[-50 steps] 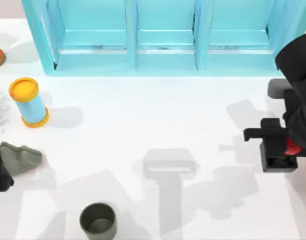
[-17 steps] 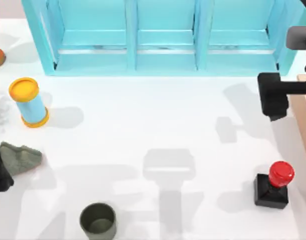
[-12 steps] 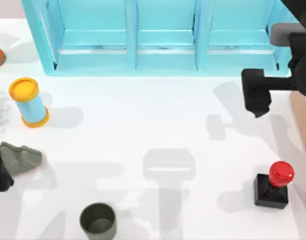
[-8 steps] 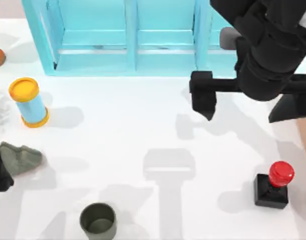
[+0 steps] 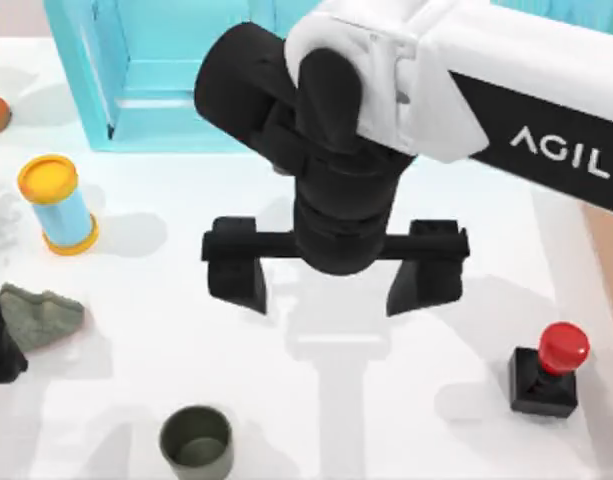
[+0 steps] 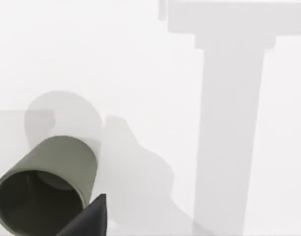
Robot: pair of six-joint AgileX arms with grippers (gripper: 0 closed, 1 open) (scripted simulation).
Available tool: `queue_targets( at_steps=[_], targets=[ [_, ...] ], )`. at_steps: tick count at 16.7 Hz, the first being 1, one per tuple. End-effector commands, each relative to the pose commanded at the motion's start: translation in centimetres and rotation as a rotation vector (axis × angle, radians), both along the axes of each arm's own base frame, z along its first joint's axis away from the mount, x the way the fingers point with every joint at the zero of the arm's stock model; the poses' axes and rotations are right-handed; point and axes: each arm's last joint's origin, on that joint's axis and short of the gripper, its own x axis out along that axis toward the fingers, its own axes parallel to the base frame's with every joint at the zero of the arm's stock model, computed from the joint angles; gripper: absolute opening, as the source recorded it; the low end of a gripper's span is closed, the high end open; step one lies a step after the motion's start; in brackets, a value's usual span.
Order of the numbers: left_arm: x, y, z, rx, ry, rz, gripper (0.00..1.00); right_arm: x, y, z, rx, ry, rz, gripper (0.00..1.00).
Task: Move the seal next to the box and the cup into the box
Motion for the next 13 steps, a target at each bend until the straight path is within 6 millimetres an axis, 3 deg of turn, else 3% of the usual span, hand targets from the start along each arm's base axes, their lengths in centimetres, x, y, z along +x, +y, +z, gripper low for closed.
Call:
queue_targets(
  at_steps=[3,5,7,13],
  targets=[
    [0.0,0.0,0.0,0.000,0.000,0.000,1.00,-2.9,5.1,-2.7,-0.033,0.043,-0.008,1.00],
    [0.0,0.0,0.0,0.000,0.000,0.000,1.00,-4.5,7.4,-3.8,-0.041,0.055,-0.014,1.00],
    [0.0,0.0,0.0,0.000,0.000,0.000,1.00,-5.1,8.2,-4.2,-0.045,0.057,-0.016,1.00],
    [0.0,0.0,0.0,0.000,0.000,0.000,1.00,-5.0,8.1,-4.7,-0.046,0.058,-0.017,1.00]
  ],
)
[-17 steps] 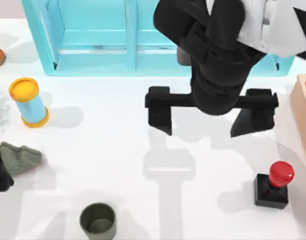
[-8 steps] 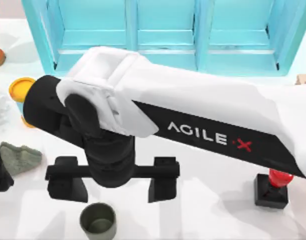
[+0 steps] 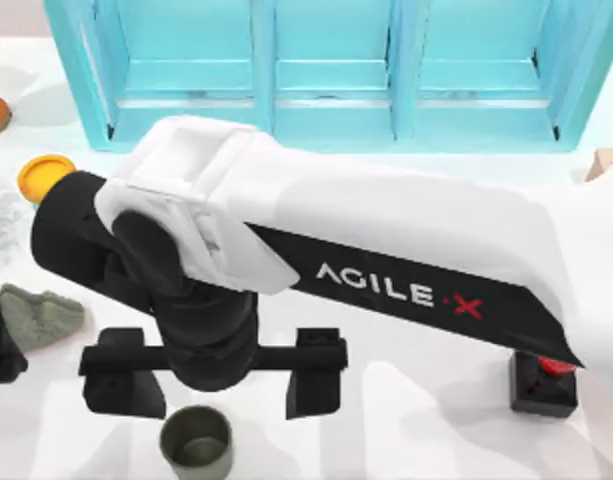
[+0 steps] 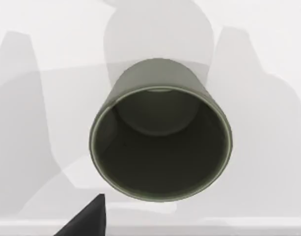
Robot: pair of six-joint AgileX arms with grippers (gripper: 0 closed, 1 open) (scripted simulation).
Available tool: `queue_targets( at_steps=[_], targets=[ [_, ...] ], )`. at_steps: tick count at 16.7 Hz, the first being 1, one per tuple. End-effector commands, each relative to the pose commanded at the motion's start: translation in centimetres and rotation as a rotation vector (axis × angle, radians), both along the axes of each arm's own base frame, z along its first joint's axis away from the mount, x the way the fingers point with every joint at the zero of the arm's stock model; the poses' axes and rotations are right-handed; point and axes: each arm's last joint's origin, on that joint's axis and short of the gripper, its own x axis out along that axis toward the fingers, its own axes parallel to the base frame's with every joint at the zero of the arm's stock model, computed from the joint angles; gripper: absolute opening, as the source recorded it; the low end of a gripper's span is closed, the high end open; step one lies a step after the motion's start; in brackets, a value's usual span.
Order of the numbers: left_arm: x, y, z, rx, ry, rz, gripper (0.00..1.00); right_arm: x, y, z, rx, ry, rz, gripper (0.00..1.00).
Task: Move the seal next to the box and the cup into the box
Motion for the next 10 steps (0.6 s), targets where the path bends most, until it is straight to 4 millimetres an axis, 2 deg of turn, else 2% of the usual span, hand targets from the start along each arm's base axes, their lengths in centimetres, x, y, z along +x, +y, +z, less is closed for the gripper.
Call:
queue_targets(
  at_steps=[7,10],
  targets=[
    [0.0,0.0,0.0,0.000,0.000,0.000,1.00,-0.1,0.1,-7.0,0.004,-0.002,0.001,1.00],
    [0.0,0.0,0.0,0.000,0.000,0.000,1.00,-0.1,0.1,-7.5,0.001,0.000,0.001,1.00]
  ],
)
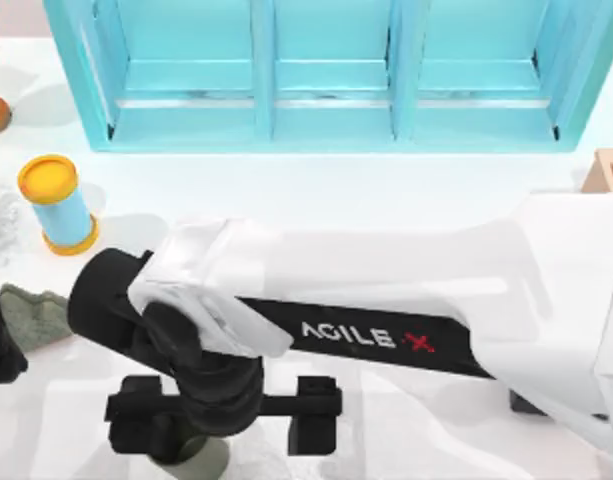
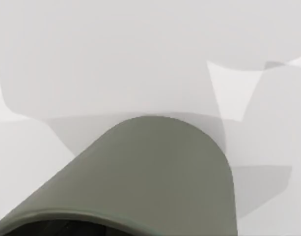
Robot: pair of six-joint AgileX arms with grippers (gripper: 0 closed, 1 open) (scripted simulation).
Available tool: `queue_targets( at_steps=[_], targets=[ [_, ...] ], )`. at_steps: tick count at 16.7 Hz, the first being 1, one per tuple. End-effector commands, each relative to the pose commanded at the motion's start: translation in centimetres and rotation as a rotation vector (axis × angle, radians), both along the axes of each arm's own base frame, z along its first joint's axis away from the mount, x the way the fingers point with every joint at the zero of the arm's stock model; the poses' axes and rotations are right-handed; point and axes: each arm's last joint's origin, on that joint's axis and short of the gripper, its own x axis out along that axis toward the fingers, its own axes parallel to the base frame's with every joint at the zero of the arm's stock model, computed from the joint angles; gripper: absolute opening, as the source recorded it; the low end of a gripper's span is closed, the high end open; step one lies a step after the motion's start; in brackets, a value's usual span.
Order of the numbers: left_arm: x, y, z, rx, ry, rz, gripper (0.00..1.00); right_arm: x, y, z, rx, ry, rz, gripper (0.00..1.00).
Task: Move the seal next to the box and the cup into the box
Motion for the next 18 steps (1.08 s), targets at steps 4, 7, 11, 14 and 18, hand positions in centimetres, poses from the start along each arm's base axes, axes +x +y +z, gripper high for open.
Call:
queue_targets(
  at_steps=[4,7,11,14,18],
  targets=[
    [0.00,0.00,0.00,0.000,0.000,0.000,1.00,0.00,0.00,0.00,0.000,0.000,0.000,0.85],
    [0.00,0.00,0.00,0.000,0.000,0.000,1.00,0.00,0.00,0.00,0.000,0.000,0.000,0.62],
    [0.00,0.00,0.00,0.000,0.000,0.000,1.00,0.00,0.00,0.00,0.000,0.000,0.000,0.32],
    [0.00,0.00,0.00,0.000,0.000,0.000,1.00,0.00,0.00,0.00,0.000,0.000,0.000,0.10],
    [0.00,0.00,0.00,0.000,0.000,0.000,1.00,0.00,0.00,0.00,0.000,0.000,0.000,0.00]
  ],
)
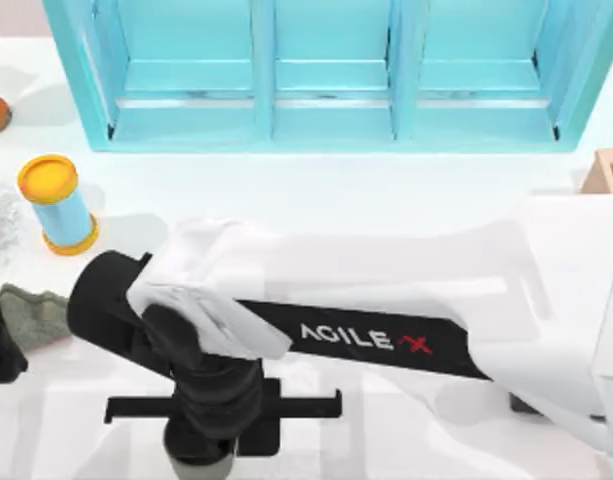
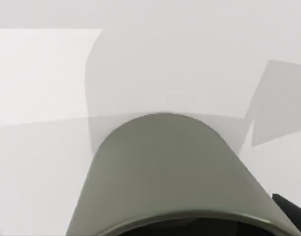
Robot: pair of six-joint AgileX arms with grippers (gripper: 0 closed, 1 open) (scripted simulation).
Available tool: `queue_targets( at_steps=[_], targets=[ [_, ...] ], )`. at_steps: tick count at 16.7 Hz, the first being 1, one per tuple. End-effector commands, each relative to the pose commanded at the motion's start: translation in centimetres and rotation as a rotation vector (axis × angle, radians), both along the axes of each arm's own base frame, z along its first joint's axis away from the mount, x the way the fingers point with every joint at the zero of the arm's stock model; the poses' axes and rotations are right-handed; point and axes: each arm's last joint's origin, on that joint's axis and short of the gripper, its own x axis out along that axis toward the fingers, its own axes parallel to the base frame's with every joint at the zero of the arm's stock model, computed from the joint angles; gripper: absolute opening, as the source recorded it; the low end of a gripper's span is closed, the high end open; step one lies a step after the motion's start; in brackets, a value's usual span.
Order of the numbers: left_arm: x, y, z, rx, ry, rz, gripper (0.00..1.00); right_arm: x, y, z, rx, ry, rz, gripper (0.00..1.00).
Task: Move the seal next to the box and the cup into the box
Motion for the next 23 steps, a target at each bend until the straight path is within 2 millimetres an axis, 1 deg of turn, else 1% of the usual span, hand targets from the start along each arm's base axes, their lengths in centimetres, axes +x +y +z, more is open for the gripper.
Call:
queue_targets(
  at_steps=[6,8,10,11,14,16,18,23],
  targets=[
    [0.0,0.0,0.0,0.000,0.000,0.000,1.00,0.1,-0.1,0.0,0.000,0.000,-0.003,0.00],
    [0.0,0.0,0.0,0.000,0.000,0.000,1.00,0.2,-0.5,0.4,-0.004,0.001,-0.005,0.00],
    [0.0,0.0,0.0,0.000,0.000,0.000,1.00,0.6,-2.0,1.9,-0.010,0.005,-0.008,0.00],
    [0.0,0.0,0.0,0.000,0.000,0.000,1.00,0.6,-3.0,3.1,-0.008,0.005,-0.009,0.00],
    [0.0,0.0,0.0,0.000,0.000,0.000,1.00,0.4,-6.7,7.5,0.012,-0.007,-0.007,0.00],
    [0.0,0.0,0.0,0.000,0.000,0.000,1.00,0.2,-8.8,9.3,0.010,-0.006,-0.004,0.00],
    [0.0,0.0,0.0,0.000,0.000,0.000,1.00,0.0,-9.9,10.0,0.002,-0.001,-0.003,0.00],
    [0.0,0.0,0.0,0.000,0.000,0.000,1.00,-0.1,-9.9,10.0,0.001,-0.002,0.001,0.00]
  ],
)
